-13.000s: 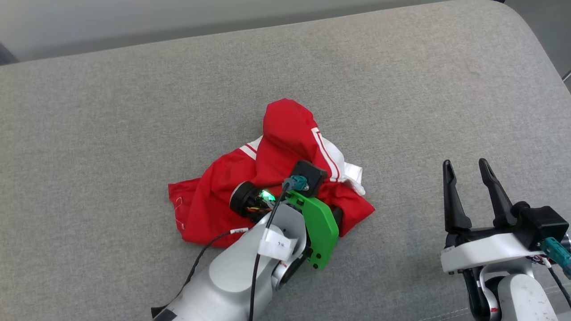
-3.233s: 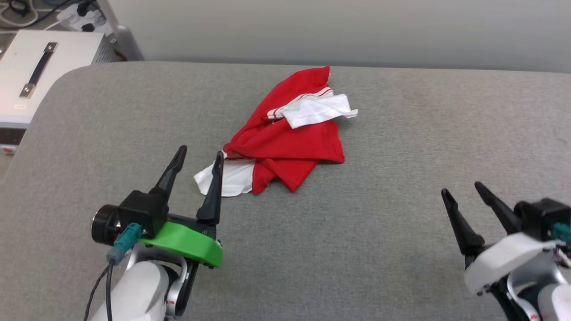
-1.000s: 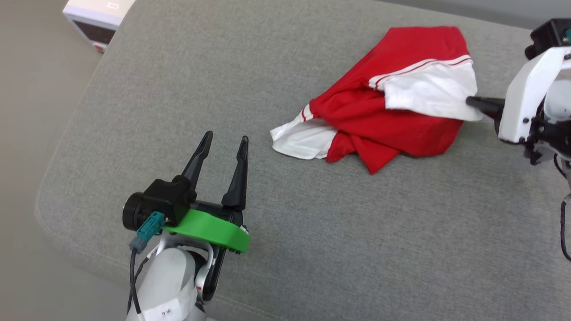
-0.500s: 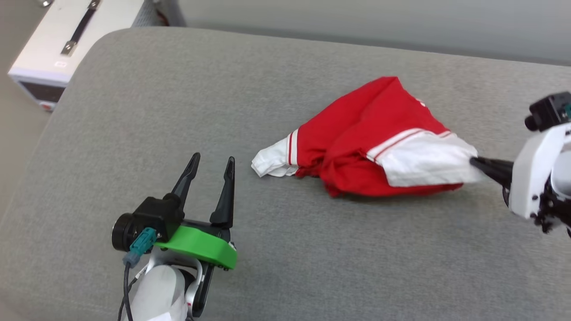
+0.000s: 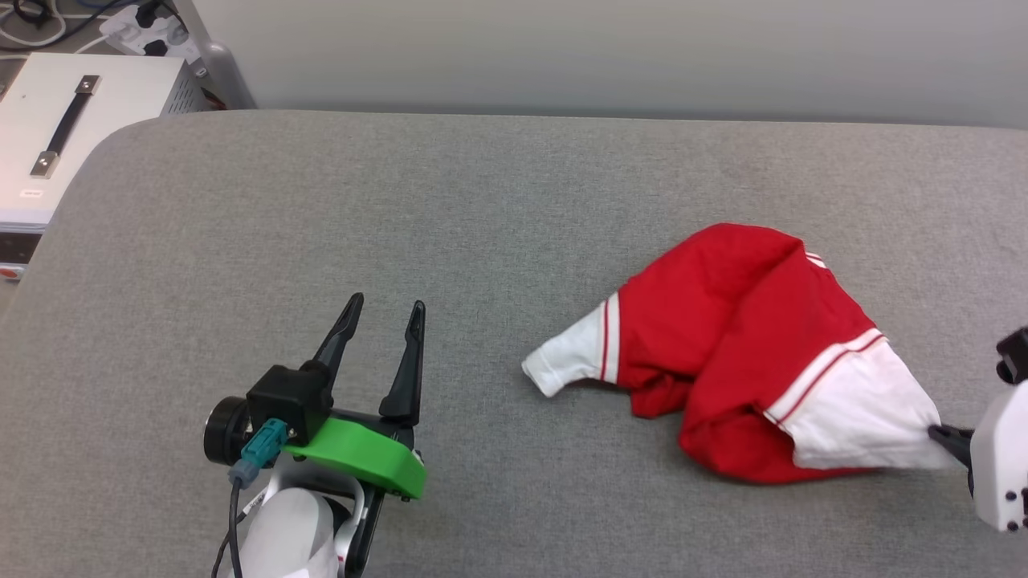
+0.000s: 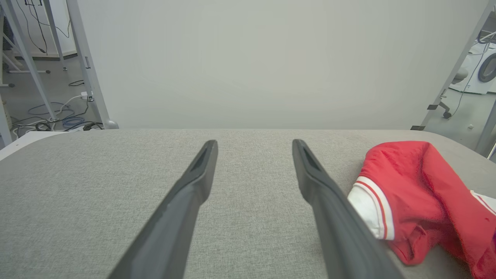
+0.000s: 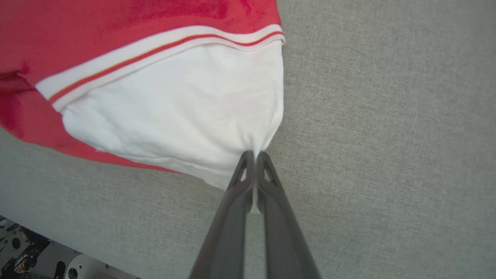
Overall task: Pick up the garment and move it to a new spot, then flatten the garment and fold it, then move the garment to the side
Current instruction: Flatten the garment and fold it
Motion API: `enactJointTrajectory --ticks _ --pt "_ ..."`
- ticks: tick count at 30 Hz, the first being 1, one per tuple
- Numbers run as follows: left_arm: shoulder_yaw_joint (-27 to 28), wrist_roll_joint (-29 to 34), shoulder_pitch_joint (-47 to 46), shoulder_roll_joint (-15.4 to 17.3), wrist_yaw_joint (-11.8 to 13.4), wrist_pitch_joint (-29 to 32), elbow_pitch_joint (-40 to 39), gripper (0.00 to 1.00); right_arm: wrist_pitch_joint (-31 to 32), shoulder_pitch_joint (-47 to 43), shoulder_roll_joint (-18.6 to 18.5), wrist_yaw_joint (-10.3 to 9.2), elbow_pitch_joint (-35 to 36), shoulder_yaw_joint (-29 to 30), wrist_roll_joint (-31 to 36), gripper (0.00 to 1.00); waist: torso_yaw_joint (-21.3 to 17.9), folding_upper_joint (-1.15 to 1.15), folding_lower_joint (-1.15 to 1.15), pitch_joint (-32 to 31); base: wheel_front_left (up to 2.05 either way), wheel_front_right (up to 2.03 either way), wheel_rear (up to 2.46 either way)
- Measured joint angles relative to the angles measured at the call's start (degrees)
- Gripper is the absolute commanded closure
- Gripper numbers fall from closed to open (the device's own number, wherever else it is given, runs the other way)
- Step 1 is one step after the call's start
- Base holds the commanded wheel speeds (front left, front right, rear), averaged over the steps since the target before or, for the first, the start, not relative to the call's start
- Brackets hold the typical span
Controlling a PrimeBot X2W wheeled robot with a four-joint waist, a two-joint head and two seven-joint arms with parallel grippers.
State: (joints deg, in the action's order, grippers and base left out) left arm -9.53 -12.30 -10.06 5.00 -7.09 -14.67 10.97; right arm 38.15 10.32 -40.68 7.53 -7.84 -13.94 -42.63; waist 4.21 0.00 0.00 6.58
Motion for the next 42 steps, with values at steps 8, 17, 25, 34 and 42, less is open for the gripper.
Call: enactJointTrajectory --ticks 8,17,25,34,42 --pt "-1.2 0.0 0.0 0.1 -0.2 0.0 1.1 0.0 -8.6 -1.5 3.5 0.0 -5.4 0.7 3.3 0.0 -1.0 0.0 0.0 0.8 0.0 0.0 0.0" --pt "-2.3 -1.6 -0.1 0.4 -0.2 0.0 2.2 0.0 -22.8 -0.3 7.7 0.0 0.9 7.5 2.8 0.0 -3.1 0.0 0.0 -0.6 0.0 0.0 0.0" --pt "-6.4 -6.5 -0.4 0.9 -0.2 4.6 3.3 0.0 -31.9 -7.4 15.8 0.0 10.7 14.6 6.4 0.0 -5.5 0.0 0.0 -0.4 0.0 0.0 0.0" --pt "-12.1 -10.5 -7.1 2.6 -0.2 28.3 5.7 0.0 -30.8 -11.2 23.0 0.0 19.1 17.0 10.3 0.0 -8.5 0.0 0.0 2.1 0.0 0.0 0.0" --pt "-14.2 -9.5 -12.8 3.5 0.3 34.6 9.2 0.0 -29.8 -11.3 25.1 -0.01 20.2 17.0 11.6 0.0 -11.2 0.0 0.0 5.4 0.0 0.0 0.0"
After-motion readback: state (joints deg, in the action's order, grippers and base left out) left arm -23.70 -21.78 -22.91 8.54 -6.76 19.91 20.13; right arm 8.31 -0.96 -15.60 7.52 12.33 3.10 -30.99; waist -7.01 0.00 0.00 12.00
